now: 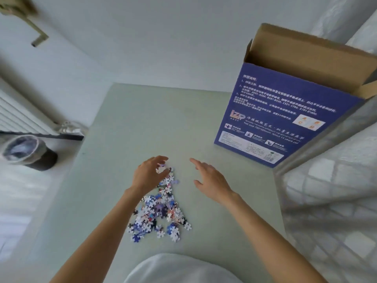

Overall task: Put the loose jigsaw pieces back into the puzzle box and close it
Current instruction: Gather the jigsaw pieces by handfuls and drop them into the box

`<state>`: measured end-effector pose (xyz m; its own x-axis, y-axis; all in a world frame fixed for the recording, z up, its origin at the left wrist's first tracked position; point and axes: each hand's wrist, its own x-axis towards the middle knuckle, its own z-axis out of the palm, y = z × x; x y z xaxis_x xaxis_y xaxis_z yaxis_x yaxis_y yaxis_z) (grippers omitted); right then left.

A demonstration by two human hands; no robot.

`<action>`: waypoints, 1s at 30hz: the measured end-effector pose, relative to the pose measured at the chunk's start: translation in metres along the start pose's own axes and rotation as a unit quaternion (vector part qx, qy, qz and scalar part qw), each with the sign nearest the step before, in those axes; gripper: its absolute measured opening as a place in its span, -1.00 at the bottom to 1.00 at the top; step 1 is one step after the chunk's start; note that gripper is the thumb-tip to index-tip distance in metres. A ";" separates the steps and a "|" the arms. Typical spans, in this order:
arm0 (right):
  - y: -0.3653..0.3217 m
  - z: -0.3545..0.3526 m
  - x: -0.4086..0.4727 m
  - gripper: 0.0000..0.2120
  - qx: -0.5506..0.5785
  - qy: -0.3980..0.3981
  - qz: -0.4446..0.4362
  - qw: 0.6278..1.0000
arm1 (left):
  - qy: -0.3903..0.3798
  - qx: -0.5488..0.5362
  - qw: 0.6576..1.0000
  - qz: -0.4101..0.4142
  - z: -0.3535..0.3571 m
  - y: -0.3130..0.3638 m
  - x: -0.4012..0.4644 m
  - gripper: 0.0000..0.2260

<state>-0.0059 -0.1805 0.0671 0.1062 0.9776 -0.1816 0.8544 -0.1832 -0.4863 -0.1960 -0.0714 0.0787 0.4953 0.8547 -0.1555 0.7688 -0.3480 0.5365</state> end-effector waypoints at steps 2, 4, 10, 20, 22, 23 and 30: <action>-0.002 0.032 0.005 -0.39 -0.004 -0.072 0.047 0.996 | -0.030 0.041 0.996 -0.079 0.012 -0.036 -0.016 -0.55; -0.007 0.064 0.003 -0.41 -0.021 -0.142 0.100 0.985 | -0.088 0.087 0.980 -0.159 0.023 -0.071 -0.039 -0.37; -0.032 0.125 -0.027 -0.35 -0.004 -0.215 0.129 0.968 | -0.167 0.062 0.956 -0.234 0.049 -0.118 -0.086 -0.07; -0.065 0.130 0.034 -0.52 0.019 -0.071 0.005 0.997 | -0.112 -0.013 0.977 -0.182 0.082 -0.111 -0.103 -0.09; -0.060 0.116 0.065 -0.48 -0.032 -0.063 -0.024 0.997 | -0.105 -0.011 0.979 -0.172 0.084 -0.115 -0.105 -0.12; -0.058 0.112 0.081 -0.46 -0.059 -0.074 -0.032 0.995 | -0.105 -0.010 0.980 -0.167 0.086 -0.117 -0.106 -0.13; -0.070 0.120 0.127 -0.20 -0.144 -0.235 0.006 0.961 | -0.063 -0.040 0.985 -0.155 0.085 -0.129 -0.107 -0.30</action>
<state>-0.1135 -0.0560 -0.0248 -0.0673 0.8088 -0.5842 0.9671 -0.0911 -0.2376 -0.3140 -0.1506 -0.0449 0.2924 0.8588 -0.4206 0.8594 -0.0431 0.5095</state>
